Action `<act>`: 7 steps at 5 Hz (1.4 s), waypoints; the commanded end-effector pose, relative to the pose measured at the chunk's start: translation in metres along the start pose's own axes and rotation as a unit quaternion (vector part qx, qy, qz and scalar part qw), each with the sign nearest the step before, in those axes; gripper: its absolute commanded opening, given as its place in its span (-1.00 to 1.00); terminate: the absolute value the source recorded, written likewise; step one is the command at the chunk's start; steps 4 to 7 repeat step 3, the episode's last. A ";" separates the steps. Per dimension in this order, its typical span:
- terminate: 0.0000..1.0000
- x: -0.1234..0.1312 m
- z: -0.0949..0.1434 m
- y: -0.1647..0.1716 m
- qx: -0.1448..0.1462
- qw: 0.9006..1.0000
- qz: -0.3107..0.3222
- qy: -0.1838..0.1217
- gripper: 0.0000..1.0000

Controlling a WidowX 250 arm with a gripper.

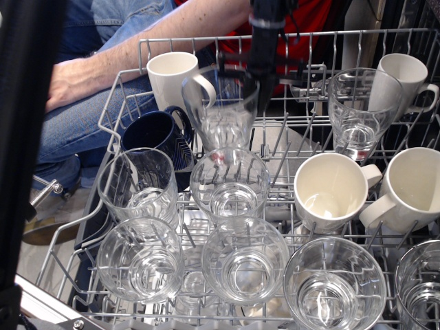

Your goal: Pick up glass cup

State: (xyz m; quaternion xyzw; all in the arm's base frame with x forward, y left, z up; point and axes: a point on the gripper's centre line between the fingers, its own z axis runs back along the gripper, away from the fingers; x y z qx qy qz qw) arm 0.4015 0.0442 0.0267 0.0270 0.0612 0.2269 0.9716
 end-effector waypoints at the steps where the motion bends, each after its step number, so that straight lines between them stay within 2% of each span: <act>1: -1.00 0.006 0.094 0.010 -0.004 0.999 -0.016 -0.052 -1.00; 2: -1.00 0.013 0.094 0.005 -0.010 0.997 -0.005 -0.074 -1.00; 3: 1.00 0.019 0.095 0.003 -0.007 0.996 -0.003 -0.084 -1.00; 7: 1.00 0.019 0.095 0.003 -0.007 0.996 -0.003 -0.084 -1.00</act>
